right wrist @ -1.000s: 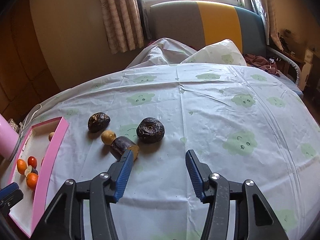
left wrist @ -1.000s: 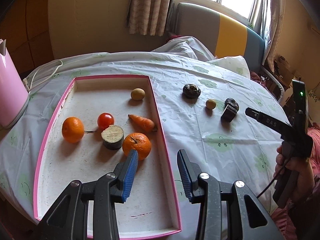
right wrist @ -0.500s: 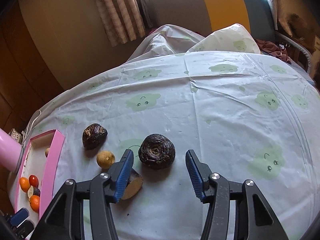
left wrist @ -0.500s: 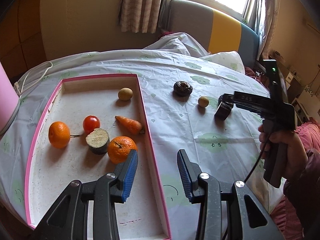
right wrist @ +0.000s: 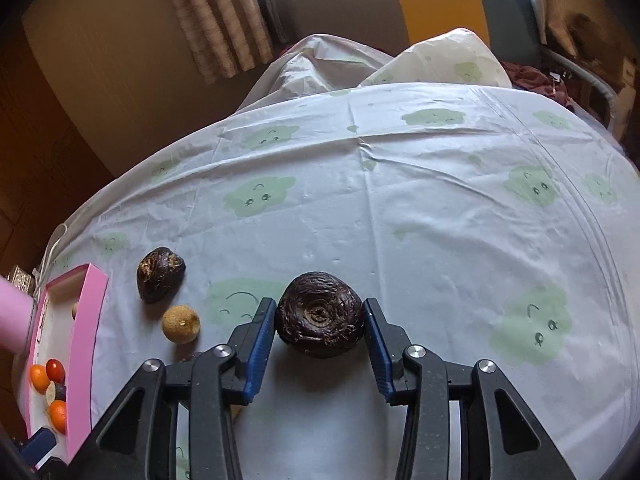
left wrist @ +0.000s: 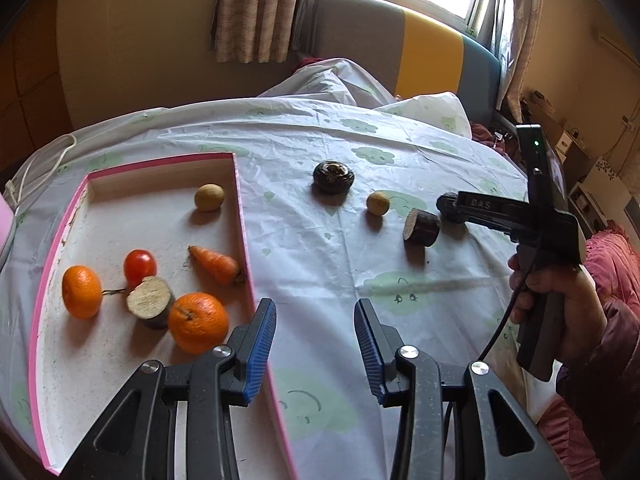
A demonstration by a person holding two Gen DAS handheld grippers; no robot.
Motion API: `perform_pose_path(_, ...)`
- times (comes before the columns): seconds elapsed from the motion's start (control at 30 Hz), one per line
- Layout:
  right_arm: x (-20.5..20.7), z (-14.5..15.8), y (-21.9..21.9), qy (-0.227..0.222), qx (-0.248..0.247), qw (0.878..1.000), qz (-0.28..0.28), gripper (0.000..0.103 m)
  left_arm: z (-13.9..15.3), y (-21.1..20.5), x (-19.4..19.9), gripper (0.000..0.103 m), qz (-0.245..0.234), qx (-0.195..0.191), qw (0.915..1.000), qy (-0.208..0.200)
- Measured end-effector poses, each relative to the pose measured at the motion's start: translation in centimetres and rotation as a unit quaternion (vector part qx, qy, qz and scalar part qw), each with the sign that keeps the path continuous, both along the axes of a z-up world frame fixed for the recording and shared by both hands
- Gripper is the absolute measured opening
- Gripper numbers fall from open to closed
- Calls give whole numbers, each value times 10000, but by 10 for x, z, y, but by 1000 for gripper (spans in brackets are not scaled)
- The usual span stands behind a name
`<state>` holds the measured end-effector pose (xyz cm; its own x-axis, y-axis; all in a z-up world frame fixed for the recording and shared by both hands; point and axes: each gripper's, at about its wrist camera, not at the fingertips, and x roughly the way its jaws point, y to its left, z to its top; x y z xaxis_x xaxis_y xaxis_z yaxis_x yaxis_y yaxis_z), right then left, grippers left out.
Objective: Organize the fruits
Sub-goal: 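Grasp the dark eggplant piece with the left gripper and lift it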
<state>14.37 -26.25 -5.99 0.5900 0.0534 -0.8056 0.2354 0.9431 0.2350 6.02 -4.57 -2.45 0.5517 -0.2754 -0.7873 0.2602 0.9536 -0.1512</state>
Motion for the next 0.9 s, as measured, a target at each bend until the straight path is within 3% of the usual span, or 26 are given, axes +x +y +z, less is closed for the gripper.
perform_pose_path(0.3,-35,-3,-26,-210,-278,9993,-142,45,-2,-41,19,41,-582,-186,9981,77)
perform_pose_path(0.6,-38,-4,-25,-277,-325,9990,-129,44,-3,-91,51,41,-997,-295,9945,107)
perform_pose_path(0.9,-42,-6,-28,-361,-227,9990,-142,44,-22,-131,77,41,-1186,1,9928,187)
